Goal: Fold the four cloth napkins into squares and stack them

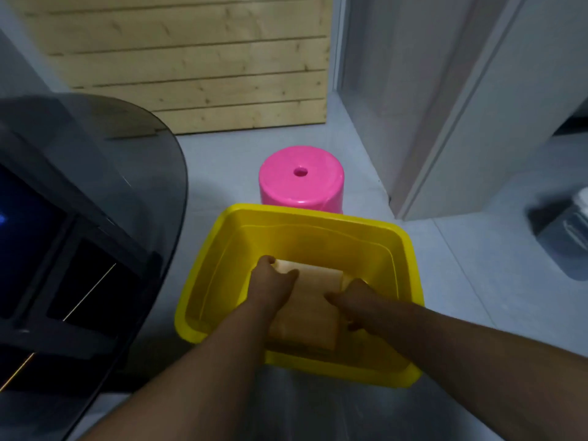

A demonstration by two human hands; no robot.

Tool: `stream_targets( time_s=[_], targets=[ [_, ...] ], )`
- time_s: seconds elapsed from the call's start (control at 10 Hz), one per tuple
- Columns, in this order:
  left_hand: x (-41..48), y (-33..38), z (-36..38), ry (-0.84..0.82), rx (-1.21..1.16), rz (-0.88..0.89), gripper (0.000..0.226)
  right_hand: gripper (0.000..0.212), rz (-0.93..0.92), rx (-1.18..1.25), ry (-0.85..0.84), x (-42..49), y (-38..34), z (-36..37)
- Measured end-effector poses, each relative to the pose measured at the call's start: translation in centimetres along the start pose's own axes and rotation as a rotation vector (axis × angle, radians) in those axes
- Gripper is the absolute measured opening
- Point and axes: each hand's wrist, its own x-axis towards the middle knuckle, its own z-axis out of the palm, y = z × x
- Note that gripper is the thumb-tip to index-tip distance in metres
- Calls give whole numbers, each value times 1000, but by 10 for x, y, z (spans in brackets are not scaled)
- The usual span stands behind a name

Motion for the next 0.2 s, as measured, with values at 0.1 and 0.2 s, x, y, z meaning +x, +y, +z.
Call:
stream_targets(
  time_s=[0.1, 0.2],
  targets=[
    [-33, 20, -20, -19, -53, 104, 53, 47, -101, -47, 15, -34, -14, -19],
    [-67, 36, -47, -13, -140, 114, 31, 22, -209, -23, 56, -73, -23, -32]
  ],
)
